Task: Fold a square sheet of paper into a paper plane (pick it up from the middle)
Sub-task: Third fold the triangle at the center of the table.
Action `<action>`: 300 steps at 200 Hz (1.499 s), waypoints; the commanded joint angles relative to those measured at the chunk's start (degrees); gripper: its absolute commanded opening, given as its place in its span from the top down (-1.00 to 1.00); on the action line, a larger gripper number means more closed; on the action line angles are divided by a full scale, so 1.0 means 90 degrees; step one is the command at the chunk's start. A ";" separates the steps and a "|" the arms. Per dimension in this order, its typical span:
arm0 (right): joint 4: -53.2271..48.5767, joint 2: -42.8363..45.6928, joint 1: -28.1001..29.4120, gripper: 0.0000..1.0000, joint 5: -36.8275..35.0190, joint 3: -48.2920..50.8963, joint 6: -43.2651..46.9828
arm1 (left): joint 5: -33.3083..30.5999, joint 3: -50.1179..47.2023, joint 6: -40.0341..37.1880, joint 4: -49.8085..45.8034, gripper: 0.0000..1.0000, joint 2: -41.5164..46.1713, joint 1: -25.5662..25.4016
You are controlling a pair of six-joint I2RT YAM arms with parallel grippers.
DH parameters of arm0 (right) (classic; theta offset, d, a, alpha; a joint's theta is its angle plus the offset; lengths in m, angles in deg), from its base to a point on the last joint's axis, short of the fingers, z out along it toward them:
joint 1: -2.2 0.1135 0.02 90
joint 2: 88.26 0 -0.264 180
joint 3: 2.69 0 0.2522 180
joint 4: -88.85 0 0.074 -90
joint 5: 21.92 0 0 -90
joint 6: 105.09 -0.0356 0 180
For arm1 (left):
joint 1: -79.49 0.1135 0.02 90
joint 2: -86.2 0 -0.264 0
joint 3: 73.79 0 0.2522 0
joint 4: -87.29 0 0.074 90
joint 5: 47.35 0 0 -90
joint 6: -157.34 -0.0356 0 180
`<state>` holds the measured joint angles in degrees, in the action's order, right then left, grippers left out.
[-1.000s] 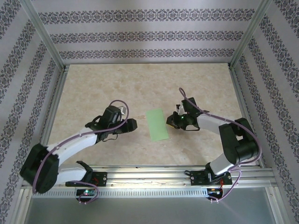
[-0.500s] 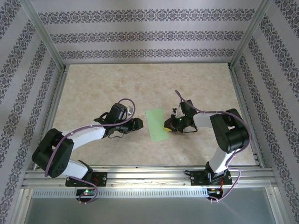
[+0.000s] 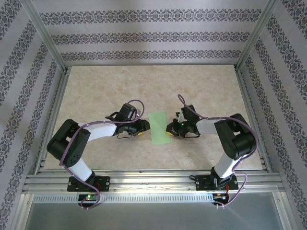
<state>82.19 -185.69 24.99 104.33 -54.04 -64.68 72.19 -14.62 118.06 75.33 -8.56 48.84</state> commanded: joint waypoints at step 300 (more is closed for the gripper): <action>-0.0389 -0.0044 0.0145 0.88 -0.0407 0.0318 -0.0250 | 0.0198 0.0524 0.0487 0.0554 0.54 -0.1095 -0.0218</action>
<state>83.28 -184.92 25.62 103.26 -53.03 -66.43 73.06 -10.12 121.62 77.10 -17.06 47.72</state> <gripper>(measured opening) 0.063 0.230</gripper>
